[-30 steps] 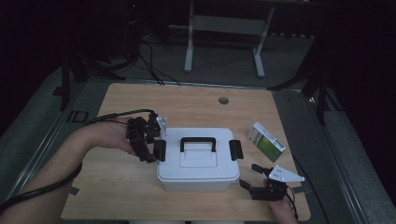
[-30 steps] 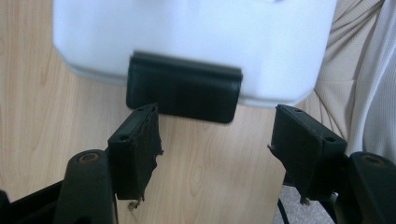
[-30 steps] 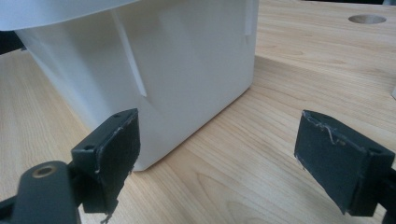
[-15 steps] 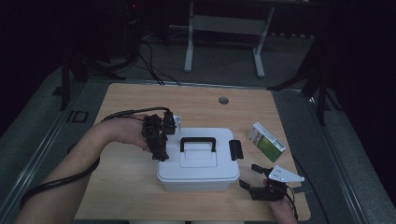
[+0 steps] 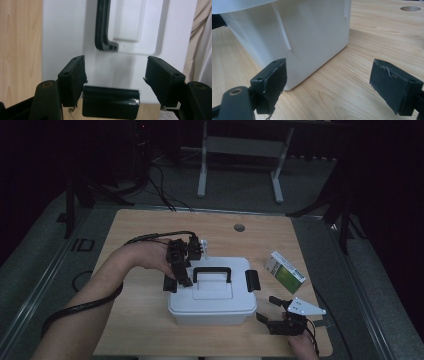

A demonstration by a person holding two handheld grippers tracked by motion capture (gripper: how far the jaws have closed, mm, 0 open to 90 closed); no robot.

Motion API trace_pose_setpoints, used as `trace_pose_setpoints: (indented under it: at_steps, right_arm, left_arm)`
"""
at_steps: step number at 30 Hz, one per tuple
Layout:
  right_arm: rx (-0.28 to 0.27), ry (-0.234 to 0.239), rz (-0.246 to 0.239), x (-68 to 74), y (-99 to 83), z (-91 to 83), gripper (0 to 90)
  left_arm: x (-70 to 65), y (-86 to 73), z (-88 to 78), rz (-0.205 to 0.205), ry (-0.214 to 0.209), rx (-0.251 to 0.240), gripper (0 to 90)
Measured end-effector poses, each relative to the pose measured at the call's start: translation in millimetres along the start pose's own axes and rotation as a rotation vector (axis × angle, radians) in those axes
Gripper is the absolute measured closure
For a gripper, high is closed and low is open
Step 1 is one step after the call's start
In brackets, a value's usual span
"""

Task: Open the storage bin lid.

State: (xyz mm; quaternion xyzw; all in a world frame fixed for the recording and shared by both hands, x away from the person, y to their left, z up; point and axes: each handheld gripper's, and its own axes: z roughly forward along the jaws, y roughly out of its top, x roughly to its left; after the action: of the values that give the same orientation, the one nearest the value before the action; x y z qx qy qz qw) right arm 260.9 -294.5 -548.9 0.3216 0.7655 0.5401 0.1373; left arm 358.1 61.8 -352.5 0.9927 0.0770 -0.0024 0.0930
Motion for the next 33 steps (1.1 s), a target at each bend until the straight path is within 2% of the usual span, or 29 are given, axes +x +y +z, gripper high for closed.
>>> trace_pose_setpoints:
  at_steps: [9, 15, 24, 29, 32, 33]
  right_arm:
    - [0.000, 0.002, 0.003, 0.1, -0.2, -0.1, 13.9]
    - [0.001, 0.003, 0.002, -0.3, -0.6, -0.1, 13.9]
    - [-0.001, 0.005, 0.001, -0.1, -0.6, -0.2, 13.9]
    - [0.000, 0.006, 0.000, -0.5, -0.7, -0.1, 13.9]
    - [0.001, 0.007, -0.001, -0.5, -0.7, 0.0, 13.9]
    - [-0.001, 0.008, 0.000, -0.3, -0.6, -0.1, 13.9]
  left_arm:
    - [7.4, 16.1, 1.1, 0.008, 0.018, 0.005, 32.7]
    - [6.9, 27.3, 5.6, 0.029, 0.025, 0.011, 32.8]
    - [7.5, 40.3, 11.4, 0.040, 0.027, 0.024, 33.8]
    - [6.3, 46.9, 13.9, 0.067, 0.026, 0.034, 33.9]
    - [5.7, 50.5, 15.6, 0.071, 0.026, 0.042, 37.0]
    - [5.5, 51.5, 15.9, 0.075, 0.021, 0.046, 40.6]
